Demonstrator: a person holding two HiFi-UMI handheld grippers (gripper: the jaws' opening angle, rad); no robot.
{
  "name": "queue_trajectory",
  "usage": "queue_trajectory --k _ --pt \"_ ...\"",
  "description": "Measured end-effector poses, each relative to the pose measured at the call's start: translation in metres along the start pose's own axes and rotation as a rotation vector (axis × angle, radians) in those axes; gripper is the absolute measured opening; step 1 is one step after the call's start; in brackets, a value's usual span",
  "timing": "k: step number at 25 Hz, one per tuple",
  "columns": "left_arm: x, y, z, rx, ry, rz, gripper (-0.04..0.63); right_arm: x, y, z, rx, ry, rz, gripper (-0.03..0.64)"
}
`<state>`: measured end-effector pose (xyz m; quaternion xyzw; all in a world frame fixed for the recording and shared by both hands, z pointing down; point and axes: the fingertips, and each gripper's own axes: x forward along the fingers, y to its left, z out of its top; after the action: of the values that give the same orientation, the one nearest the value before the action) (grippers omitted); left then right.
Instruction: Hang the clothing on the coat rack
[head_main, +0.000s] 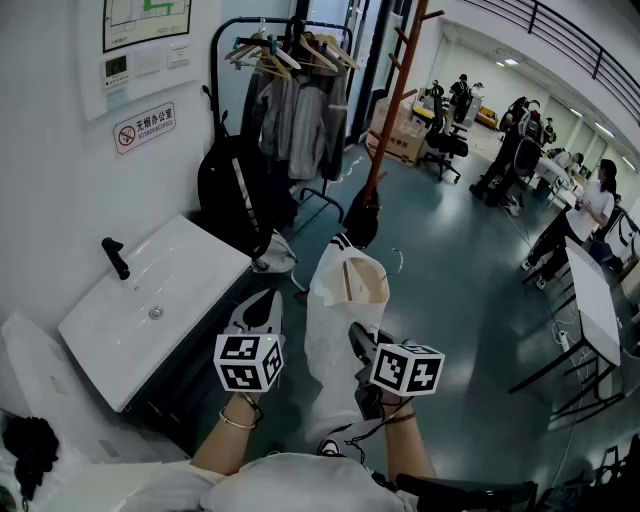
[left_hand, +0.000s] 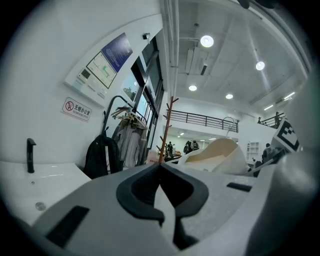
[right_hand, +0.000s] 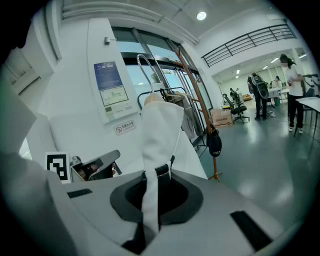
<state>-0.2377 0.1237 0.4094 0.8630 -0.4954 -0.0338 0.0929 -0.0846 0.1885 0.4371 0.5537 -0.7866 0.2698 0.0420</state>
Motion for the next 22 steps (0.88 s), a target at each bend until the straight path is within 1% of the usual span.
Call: queue_trajectory --k 5,11,15,18,22 --pt "-0.008 -0.006 0.006 0.016 -0.005 -0.025 0.009 -0.003 0.003 0.005 -0.001 -0.029 -0.010 0.028" --pt "-0.016 -0.003 0.001 0.021 0.008 -0.024 0.009 -0.004 0.006 0.004 0.005 -0.039 -0.003 0.028" --pt "-0.020 -0.004 0.001 0.037 0.010 -0.036 0.009 -0.001 0.008 0.005 0.044 -0.044 0.007 0.028" --pt "-0.019 -0.004 -0.002 0.056 0.020 -0.045 0.009 0.000 0.009 0.006 0.053 -0.052 0.002 0.028" --pt "-0.011 -0.006 -0.010 0.048 0.042 -0.058 0.009 -0.001 0.003 0.010 0.062 -0.062 -0.001 0.028"
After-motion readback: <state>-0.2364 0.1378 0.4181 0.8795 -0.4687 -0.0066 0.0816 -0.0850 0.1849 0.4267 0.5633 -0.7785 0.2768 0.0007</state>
